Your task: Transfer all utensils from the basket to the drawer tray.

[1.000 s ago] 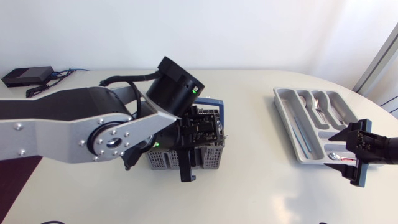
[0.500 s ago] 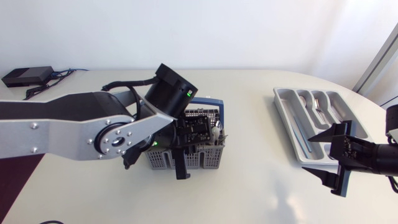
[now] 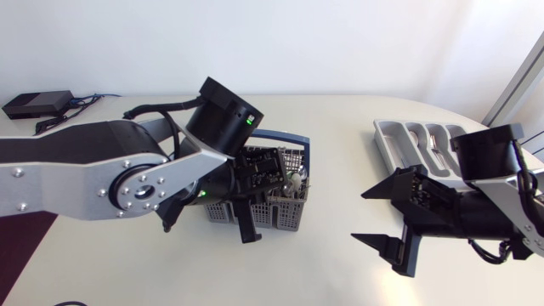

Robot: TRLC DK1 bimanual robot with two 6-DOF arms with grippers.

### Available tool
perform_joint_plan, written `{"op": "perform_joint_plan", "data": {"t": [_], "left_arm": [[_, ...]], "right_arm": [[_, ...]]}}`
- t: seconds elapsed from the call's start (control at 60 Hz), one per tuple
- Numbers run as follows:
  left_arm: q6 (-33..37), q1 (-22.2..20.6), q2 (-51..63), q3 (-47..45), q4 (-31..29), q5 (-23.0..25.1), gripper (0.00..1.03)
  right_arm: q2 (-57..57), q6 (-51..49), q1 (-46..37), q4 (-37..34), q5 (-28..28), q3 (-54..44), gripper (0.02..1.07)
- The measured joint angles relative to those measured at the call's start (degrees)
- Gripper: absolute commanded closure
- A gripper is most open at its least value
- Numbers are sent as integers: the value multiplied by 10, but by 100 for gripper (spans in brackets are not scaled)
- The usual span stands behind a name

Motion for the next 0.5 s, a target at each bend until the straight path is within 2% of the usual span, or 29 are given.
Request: {"op": "perform_joint_plan", "data": {"t": [0.117, 0.217, 0.5], "left_arm": [[-21, 1, 0, 0, -10, -2, 100], [-43, 3, 0, 0, -21, -2, 100], [-119, 7, -14, 12, -46, -5, 100]], "right_arm": [[2, 63, 81, 19, 47, 11, 8], [19, 105, 122, 19, 61, 31, 8], [46, 187, 146, 28, 65, 72, 8]]}}
